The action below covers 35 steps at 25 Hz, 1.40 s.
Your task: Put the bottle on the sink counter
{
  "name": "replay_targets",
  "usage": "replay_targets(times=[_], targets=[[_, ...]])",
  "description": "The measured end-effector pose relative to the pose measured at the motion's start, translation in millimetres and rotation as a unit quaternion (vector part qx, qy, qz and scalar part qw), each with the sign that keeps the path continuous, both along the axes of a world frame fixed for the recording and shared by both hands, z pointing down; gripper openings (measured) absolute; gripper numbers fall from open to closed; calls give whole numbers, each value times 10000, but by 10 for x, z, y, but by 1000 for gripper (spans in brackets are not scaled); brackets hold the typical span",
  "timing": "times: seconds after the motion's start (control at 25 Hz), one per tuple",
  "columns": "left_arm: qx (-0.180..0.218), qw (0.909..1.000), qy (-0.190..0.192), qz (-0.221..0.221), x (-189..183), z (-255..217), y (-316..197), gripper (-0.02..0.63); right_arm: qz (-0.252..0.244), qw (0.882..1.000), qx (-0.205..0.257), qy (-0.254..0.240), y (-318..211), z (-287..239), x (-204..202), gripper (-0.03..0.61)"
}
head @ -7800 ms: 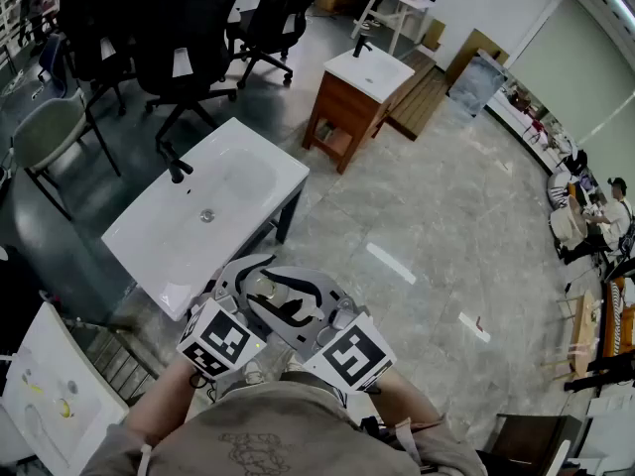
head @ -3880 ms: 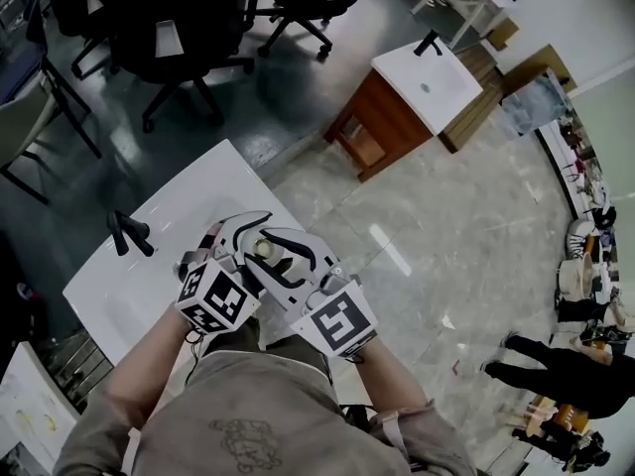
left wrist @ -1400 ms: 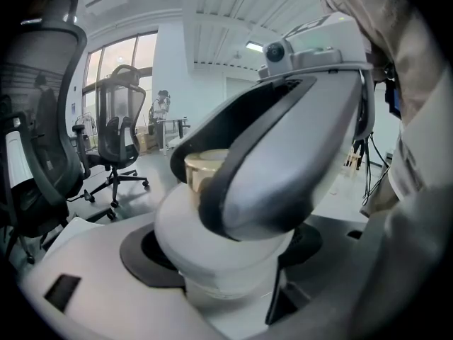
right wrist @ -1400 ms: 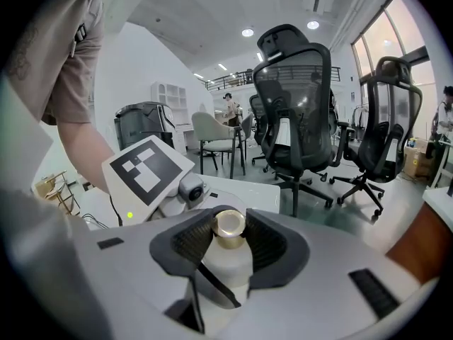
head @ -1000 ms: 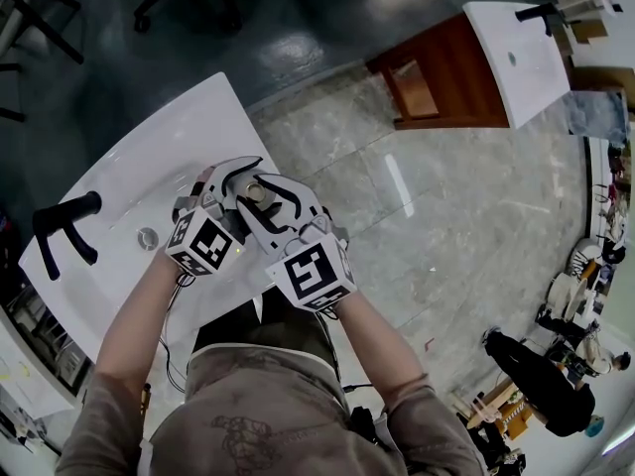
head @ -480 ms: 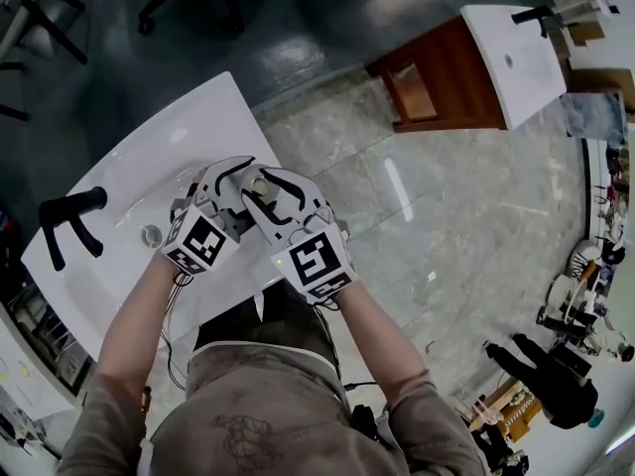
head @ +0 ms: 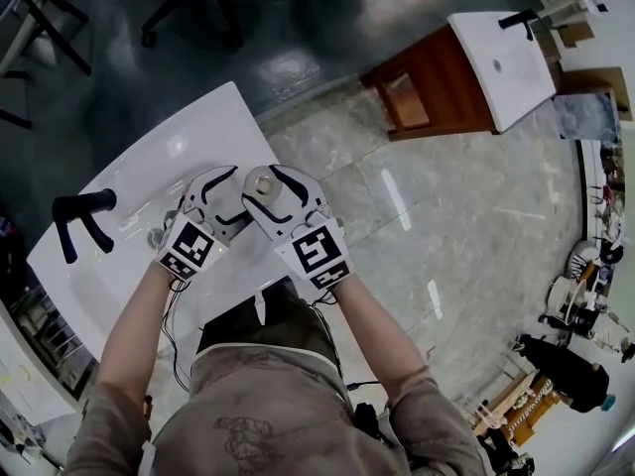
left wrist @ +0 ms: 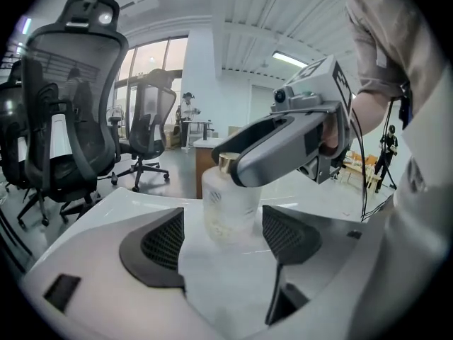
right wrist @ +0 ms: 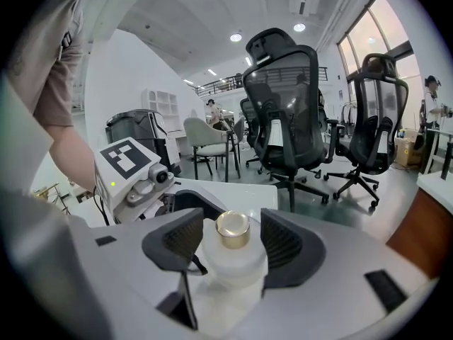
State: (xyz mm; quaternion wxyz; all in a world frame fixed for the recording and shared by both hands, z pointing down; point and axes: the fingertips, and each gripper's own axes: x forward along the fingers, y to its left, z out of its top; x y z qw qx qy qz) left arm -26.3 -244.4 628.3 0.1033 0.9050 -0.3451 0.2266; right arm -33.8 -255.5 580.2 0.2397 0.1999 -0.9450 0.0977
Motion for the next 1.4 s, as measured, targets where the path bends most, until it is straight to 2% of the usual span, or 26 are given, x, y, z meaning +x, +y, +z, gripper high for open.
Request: replay_targets(times=[0.28, 0.44, 0.68, 0.84, 0.88, 0.92, 0.96, 1.4], targets=[[-63, 10000, -42, -27, -147, -128, 145, 325, 175, 9998, 102, -82, 13, -192, 61, 239], [-7, 9994, 65, -331, -270, -302, 180, 324, 492, 9979, 350, -220, -21, -430, 157, 239], [-102, 9962, 526, -687, -387, -650, 235, 324, 814, 9944, 547, -388, -47, -791, 308, 221], [151, 9966, 332, -736, -410, -914, 247, 314, 928, 9919, 723, -473, -40, -1044, 385, 177], [260, 9960, 264, -813, -429, -987, 236, 282, 956, 9912, 761, -502, -31, -1108, 405, 169], [386, 9949, 197, -912, -457, -1061, 225, 181, 982, 9905, 801, -532, -19, -1175, 420, 160], [509, 9936, 143, -994, -482, -1138, 218, 124, 1003, 9897, 846, -563, -5, -1246, 432, 152], [1329, 9797, 276, -1476, -602, -2155, 245, 44, 1212, 9767, 1447, -1021, 192, -2210, 575, 100]])
